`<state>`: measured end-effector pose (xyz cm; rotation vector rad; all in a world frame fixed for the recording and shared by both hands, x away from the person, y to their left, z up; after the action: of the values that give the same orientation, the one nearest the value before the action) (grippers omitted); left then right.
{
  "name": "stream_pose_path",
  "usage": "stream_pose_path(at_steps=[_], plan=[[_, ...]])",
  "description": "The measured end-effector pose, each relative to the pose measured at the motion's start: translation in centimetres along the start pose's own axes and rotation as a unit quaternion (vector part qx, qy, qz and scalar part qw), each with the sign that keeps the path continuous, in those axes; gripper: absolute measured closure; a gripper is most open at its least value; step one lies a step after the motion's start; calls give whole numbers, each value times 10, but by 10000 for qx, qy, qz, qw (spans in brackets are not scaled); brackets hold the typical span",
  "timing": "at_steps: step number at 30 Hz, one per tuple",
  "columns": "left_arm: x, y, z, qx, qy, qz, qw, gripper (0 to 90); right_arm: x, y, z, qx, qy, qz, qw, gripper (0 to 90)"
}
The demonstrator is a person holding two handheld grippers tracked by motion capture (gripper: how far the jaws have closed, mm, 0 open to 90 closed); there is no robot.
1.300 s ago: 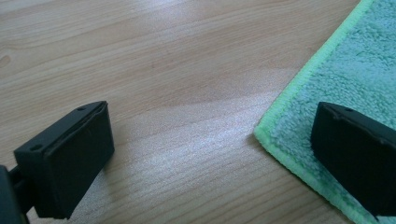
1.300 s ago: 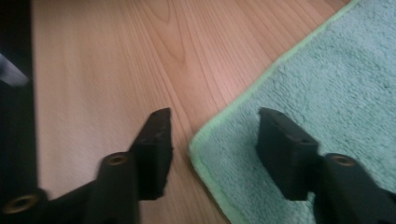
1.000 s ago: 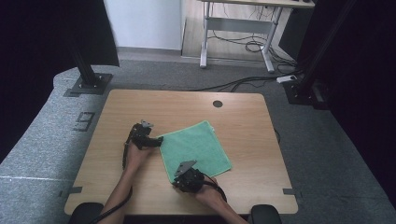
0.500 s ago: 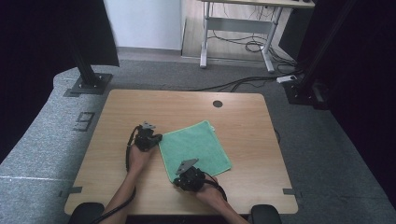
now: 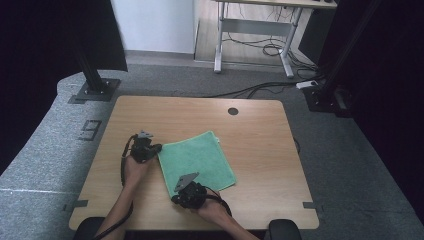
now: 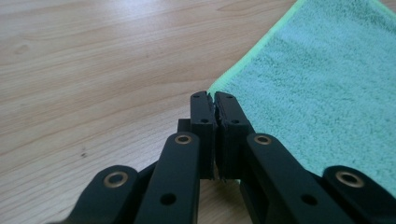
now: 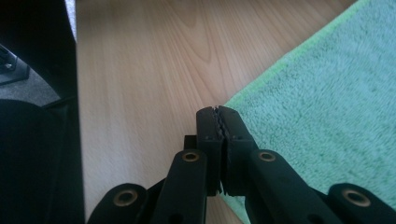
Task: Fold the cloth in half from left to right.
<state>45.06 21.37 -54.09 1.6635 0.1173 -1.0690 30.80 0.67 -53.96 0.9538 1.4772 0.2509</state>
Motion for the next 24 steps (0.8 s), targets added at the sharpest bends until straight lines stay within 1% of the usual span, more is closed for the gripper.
stream_pose_path(at_steps=[3,5,6,7,8,11,15,19,24], plan=[[-5,3,-1,48,28,10,10000,865,-3,4,-2,-52,13,53,10000,871],[-7,7,0,65,26,43,10000,865,-8,5,-1,-31,-11,111,9999,871],[-7,10,1,75,23,60,10000,865,-11,6,0,-12,-23,139,9999,871],[-7,13,2,92,22,76,9999,864,-18,6,2,1,-81,214,9997,871],[-7,17,3,108,19,89,9999,864,-18,6,2,1,-81,214,9997,871],[-4,28,8,190,-4,104,9998,864,-30,4,7,45,-191,337,9992,871],[1,44,16,305,-41,123,9995,864,-44,1,14,111,-331,435,9984,872],[11,58,25,417,-68,115,9990,864,-57,-6,23,182,-518,491,9973,872],[24,72,35,518,-84,83,9986,864,-73,-18,38,382,-719,565,9951,872]])
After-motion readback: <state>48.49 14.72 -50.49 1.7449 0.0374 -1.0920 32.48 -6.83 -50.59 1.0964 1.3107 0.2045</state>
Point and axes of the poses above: each handheld gripper's, and its own axes: x roughly forward along the jaws, y roughly out of its top, z roughly to its right, the point moved 2 cm from there along x, roughly forward along the jaws, and after that the axes turned 9 degrees about x, right-handed, at the moved point
